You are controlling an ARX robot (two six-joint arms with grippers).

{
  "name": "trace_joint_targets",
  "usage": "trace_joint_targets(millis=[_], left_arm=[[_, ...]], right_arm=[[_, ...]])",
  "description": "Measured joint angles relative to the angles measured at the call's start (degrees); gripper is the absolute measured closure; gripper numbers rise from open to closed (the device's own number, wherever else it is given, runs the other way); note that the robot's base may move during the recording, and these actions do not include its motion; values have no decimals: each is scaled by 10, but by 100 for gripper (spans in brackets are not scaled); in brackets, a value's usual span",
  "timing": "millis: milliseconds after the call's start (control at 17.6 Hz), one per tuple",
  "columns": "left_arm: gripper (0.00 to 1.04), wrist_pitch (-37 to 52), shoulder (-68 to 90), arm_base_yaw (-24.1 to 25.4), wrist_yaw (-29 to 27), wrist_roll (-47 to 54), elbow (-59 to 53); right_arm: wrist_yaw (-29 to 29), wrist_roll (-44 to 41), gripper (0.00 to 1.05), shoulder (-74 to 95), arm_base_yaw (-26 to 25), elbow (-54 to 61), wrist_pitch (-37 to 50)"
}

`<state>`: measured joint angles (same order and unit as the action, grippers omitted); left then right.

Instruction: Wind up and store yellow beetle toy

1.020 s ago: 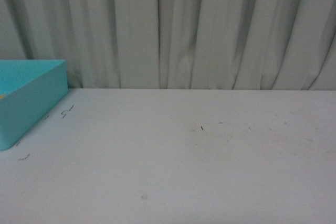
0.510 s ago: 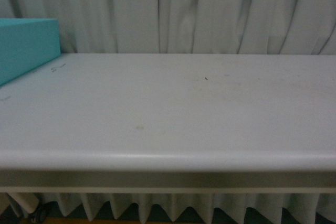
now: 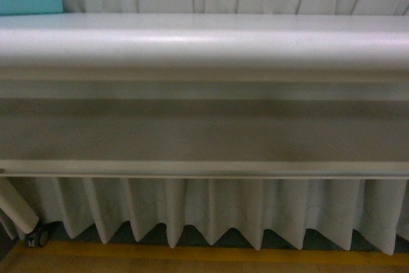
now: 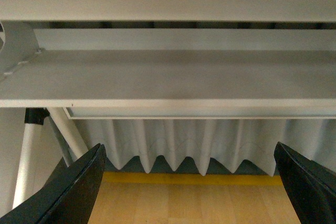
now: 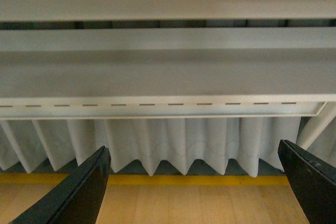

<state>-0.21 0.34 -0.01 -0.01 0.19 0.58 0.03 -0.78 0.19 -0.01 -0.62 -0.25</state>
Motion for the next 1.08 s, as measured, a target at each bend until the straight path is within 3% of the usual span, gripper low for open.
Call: trace_joint_targets(millis=[1077], left_arm=[[7, 0, 0, 0, 0, 0, 0]], right_arm=[[0, 0, 7, 0, 0, 0, 0]])
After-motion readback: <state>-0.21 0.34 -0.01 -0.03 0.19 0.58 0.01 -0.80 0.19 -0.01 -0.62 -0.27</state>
